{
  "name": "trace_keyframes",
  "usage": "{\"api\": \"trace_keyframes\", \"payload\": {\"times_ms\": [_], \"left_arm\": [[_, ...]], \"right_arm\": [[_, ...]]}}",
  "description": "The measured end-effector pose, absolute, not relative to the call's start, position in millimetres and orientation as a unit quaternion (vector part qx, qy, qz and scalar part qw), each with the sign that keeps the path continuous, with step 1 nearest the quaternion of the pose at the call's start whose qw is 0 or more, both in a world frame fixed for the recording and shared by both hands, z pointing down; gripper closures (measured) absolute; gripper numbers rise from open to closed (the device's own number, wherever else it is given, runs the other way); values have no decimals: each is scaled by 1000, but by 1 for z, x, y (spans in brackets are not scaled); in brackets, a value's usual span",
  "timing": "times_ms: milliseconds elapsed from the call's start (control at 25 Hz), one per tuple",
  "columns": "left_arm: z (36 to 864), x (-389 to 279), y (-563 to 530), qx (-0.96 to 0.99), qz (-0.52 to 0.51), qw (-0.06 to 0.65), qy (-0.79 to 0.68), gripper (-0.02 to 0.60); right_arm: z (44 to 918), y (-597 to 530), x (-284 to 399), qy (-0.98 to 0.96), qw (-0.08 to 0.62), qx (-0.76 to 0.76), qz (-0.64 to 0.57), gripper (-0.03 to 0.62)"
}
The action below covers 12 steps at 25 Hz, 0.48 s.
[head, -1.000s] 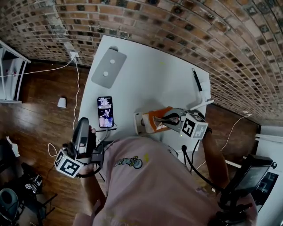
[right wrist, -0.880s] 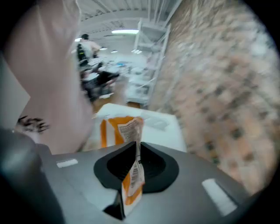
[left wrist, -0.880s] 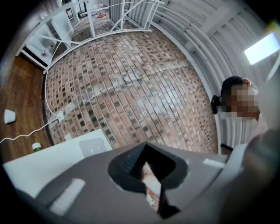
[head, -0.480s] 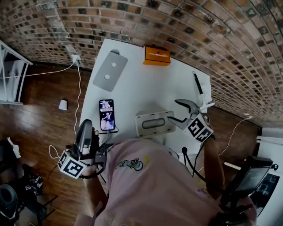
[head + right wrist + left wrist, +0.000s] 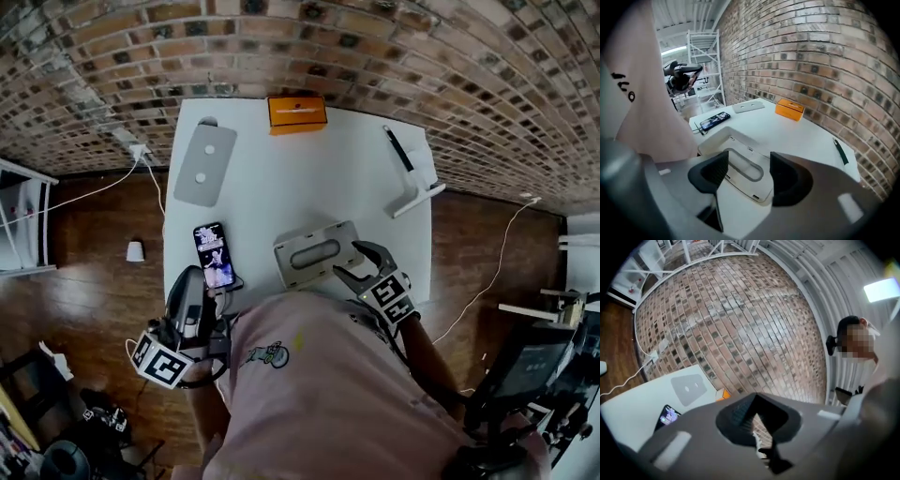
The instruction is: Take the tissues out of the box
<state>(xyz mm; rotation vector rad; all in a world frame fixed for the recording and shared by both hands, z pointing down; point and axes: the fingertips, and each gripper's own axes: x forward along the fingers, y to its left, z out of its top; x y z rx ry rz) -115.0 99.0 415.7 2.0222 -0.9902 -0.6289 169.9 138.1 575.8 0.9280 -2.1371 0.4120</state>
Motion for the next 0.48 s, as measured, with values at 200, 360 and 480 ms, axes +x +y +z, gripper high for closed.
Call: {"api": "trace_keyframes", "payload": {"times_ms": [200,360,480], "left_arm": [[420,-104,95,809,-234,387,-376,578],[420,-99,103,806,-232,396,-374,578],[418,-96,112,802,-235,403,-373,578]], "right_arm": [[584,133,181,-823,394,385,142,327],[577,130,201,-820,376,406,147,327],[576,134,216,-814,376,414,155,327]]}}
